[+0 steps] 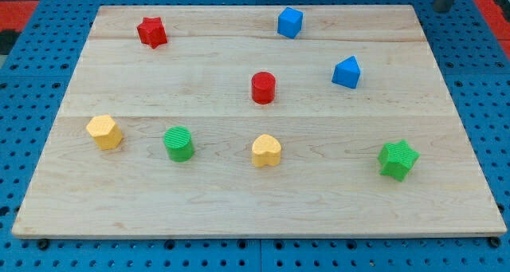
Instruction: Move the green star to the right of the yellow heart
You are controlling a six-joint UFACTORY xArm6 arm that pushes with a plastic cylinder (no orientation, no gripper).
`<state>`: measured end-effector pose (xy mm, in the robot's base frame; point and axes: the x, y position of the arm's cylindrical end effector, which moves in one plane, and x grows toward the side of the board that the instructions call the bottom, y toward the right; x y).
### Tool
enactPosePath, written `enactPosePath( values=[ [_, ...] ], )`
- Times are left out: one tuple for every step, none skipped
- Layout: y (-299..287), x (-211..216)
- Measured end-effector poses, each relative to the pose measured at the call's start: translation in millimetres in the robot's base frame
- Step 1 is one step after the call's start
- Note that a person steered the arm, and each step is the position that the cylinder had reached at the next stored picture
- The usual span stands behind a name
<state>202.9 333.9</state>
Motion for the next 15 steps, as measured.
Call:
enactPosePath(
  values=[
    [0,0],
    [0,9],
    [-2,10],
    [-5,10],
    [-6,15],
    [-26,47],
    [-60,103],
    [-102,168],
    [-159,219],
    [-162,237],
    [-152,256],
    [-154,305],
    [-181,323],
    [-159,315],
    [-158,298]
  ],
)
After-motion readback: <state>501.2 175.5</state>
